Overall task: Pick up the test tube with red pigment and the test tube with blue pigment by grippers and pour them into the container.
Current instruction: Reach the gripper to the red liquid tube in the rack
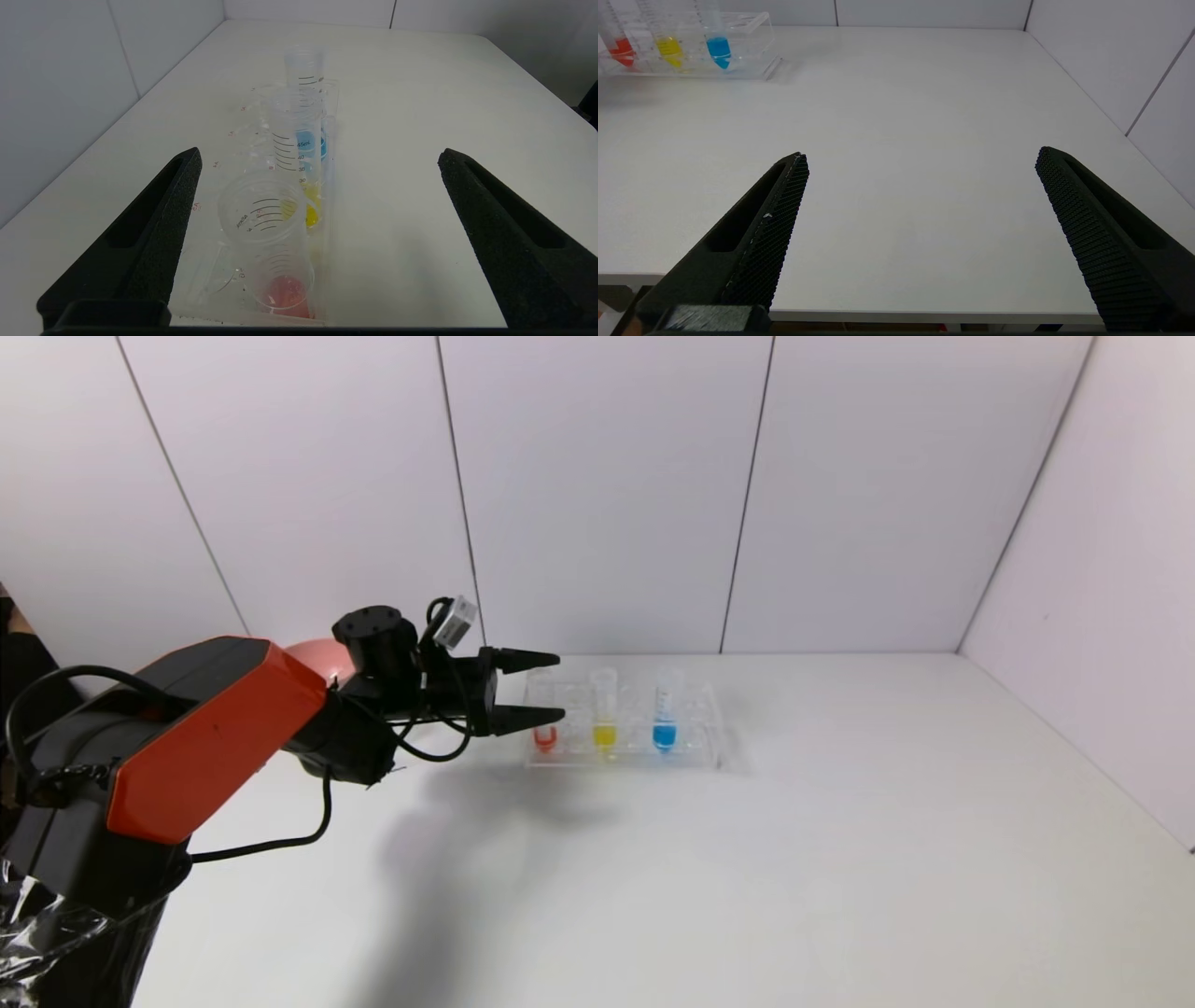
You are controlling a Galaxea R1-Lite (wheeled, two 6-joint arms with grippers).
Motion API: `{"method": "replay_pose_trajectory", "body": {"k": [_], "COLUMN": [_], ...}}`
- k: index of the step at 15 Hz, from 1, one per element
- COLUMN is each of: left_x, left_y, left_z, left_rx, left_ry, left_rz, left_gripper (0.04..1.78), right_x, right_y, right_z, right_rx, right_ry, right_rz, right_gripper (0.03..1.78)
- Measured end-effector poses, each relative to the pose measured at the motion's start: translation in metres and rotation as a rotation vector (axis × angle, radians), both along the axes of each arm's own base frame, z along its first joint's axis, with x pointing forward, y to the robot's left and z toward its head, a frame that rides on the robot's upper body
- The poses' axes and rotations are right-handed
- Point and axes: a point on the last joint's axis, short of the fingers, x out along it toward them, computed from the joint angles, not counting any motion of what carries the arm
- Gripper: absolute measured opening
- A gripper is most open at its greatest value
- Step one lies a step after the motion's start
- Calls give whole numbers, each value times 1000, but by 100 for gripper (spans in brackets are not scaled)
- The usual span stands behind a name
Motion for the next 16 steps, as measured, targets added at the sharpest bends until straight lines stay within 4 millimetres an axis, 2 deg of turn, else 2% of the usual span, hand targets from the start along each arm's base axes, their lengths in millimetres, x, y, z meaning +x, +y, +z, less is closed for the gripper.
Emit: {"method": "replay_pose_trajectory", "body": {"k": [8, 10, 13, 16], "left_x": [9, 11, 12, 12], "left_y": [-2, -2, -4, -5], "left_z": [-11, -13, -14, -16], "left_rx": [-3, -2, -2, -1], "left_ry": [38, 45, 45, 48], "left_rz": [-3, -3, -6, -7], "left_gripper": [177, 171, 141, 88], "right_x": [0, 0, 0, 0], "right_y": [0, 0, 0, 0], "right_z": [0, 0, 0, 0], "right_rx": [0, 0, 0, 0], "right_ry": [0, 0, 0, 0], "right_rz": [0, 0, 0, 0], "right_gripper": [177, 177, 177, 177]}}
